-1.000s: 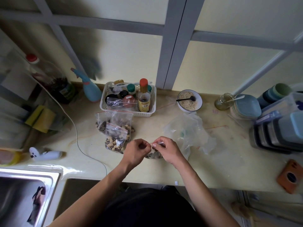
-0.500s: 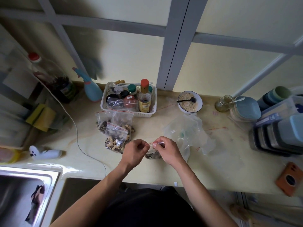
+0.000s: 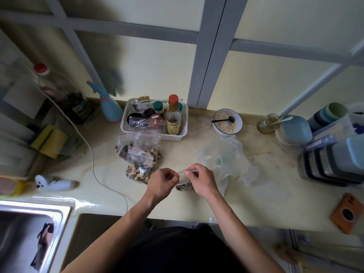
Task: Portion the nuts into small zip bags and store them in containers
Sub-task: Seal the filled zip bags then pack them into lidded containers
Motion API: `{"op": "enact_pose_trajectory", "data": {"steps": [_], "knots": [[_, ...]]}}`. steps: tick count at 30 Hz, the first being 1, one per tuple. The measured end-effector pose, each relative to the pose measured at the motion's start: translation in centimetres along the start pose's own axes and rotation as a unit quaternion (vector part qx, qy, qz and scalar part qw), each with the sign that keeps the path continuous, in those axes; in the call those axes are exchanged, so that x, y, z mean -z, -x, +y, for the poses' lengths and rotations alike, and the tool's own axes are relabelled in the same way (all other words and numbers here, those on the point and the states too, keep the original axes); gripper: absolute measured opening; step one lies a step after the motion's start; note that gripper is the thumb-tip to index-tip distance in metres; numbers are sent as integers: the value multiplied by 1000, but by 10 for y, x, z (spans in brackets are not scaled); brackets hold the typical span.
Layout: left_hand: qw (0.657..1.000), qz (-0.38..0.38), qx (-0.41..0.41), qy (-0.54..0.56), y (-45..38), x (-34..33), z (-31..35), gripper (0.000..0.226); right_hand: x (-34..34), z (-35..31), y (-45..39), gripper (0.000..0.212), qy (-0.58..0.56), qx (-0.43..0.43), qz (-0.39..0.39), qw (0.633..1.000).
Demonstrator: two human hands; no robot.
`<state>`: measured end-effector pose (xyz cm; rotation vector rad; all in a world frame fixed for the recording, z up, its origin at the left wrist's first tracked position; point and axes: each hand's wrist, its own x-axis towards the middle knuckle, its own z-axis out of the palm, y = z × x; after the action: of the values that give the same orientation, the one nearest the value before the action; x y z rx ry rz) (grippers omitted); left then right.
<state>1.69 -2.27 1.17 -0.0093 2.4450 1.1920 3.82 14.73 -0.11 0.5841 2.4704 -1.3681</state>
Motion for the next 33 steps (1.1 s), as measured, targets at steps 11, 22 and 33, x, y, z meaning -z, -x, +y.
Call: {"op": "enact_pose_trajectory", "data": {"steps": [11, 22, 33], "knots": [[1000, 9, 2, -9, 2, -1, -4, 15, 2, 7, 1, 6, -17, -33, 50, 998], [999, 30, 18, -12, 2, 3, -16, 16, 3, 15, -5, 4, -41, -45, 81, 995], [994, 77, 72, 18, 0, 31, -49, 16, 29, 31, -23, 4, -83, -75, 116, 987]]}}
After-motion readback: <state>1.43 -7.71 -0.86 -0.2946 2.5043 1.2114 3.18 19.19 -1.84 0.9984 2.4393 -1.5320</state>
